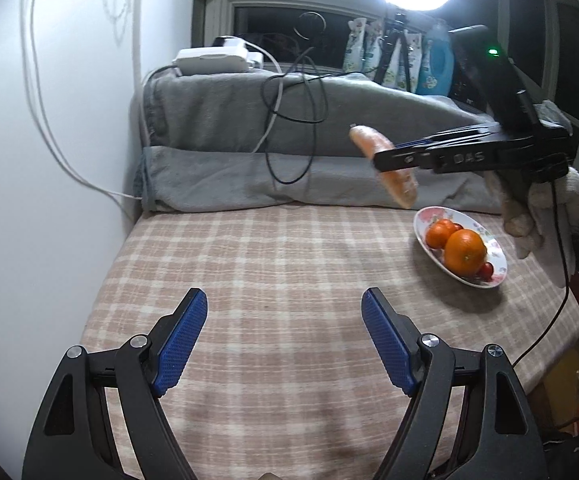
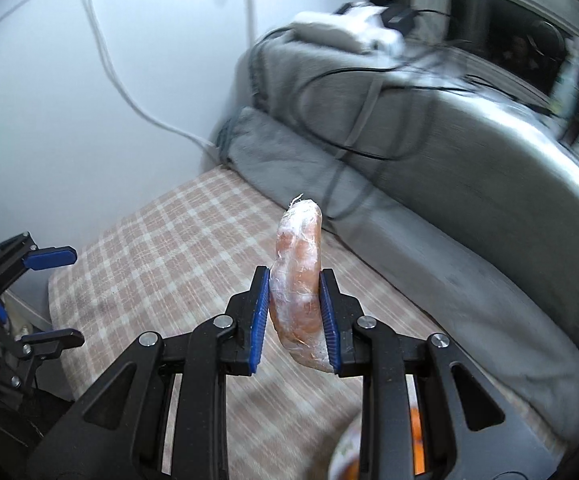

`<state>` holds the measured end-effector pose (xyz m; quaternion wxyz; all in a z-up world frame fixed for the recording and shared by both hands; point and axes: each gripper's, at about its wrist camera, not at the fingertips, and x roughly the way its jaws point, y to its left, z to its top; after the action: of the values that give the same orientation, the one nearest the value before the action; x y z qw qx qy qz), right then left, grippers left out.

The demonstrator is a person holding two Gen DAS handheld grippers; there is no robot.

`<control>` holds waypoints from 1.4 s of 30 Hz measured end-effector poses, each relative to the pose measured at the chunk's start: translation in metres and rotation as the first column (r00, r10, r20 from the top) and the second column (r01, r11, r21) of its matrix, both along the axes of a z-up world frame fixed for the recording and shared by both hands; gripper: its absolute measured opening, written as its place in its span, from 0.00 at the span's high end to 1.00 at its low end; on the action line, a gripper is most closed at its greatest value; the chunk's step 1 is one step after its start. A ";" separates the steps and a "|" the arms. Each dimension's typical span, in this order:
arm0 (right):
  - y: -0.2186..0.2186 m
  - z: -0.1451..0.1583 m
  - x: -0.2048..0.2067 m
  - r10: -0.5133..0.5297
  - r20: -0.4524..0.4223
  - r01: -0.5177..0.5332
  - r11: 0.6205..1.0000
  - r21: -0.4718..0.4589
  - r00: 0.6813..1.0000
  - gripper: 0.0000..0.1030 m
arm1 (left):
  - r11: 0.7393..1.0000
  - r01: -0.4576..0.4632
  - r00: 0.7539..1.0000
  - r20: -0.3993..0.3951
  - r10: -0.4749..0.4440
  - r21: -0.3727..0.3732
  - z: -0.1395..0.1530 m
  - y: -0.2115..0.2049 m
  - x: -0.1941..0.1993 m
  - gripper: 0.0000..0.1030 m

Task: Organize fruits
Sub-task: 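Lift the peeled segment with the right tool and carry it to the plate, then open the right tool to release the segment onto the plate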

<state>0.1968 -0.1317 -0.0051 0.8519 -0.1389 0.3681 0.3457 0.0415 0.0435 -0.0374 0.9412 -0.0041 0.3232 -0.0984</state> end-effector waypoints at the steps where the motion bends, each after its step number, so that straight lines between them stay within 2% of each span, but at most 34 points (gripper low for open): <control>1: -0.011 0.002 -0.001 -0.020 -0.001 0.020 1.000 0.006 1.000 0.75 | 1.000 0.008 1.000 0.000 -0.008 0.000 0.000 -0.004 0.000 0.23; 5: -0.061 0.002 -0.002 -0.125 -0.016 0.125 0.992 0.009 0.992 0.75 | 0.999 0.037 0.999 -0.001 -0.037 0.004 -0.001 -0.017 0.000 0.23; 10: -0.117 -0.007 -0.003 -0.250 -0.034 0.249 0.968 -0.029 0.968 0.75 | 0.998 0.069 0.998 -0.004 -0.069 0.004 -0.002 -0.033 0.003 0.23; 17: -0.165 -0.029 -0.008 -0.358 -0.089 0.353 0.933 -0.069 0.930 0.75 | 0.994 0.111 0.994 -0.013 -0.111 0.013 -0.004 -0.054 0.007 0.23; 28: -0.172 -0.052 -0.014 -0.371 -0.135 0.363 0.929 -0.075 0.919 0.75 | 0.990 0.138 0.990 -0.006 -0.138 0.040 0.001 -0.080 0.009 0.23; 29: -0.172 -0.052 -0.015 -0.371 -0.135 0.366 0.929 -0.064 0.919 0.73 | 0.989 0.139 0.990 -0.003 -0.139 0.041 0.002 -0.082 0.009 0.23; 31: -0.172 -0.048 -0.018 -0.366 -0.134 0.365 0.930 -0.034 0.921 0.64 | 0.989 0.141 0.990 0.002 -0.141 0.039 0.004 -0.084 0.008 0.23; 32: -0.173 -0.046 -0.019 -0.366 -0.127 0.366 0.930 -0.027 0.922 0.55 | 0.989 0.142 0.990 0.005 -0.142 0.039 0.005 -0.086 0.008 0.23; 33: -0.173 -0.044 -0.021 -0.368 -0.119 0.368 0.930 -0.023 0.922 0.51 | 0.989 0.144 0.989 0.009 -0.145 0.038 0.006 -0.087 0.007 0.23; 42: -0.182 -0.035 -0.044 -0.403 -0.099 0.407 0.913 0.030 0.910 0.50 | 0.986 0.163 0.986 0.026 -0.163 0.024 0.011 -0.097 0.002 0.23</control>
<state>0.1524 -0.3140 -0.0401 0.8907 -0.0224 0.4183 0.1767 0.0431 -0.0532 -0.0268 0.9344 0.0342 0.3103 -0.1715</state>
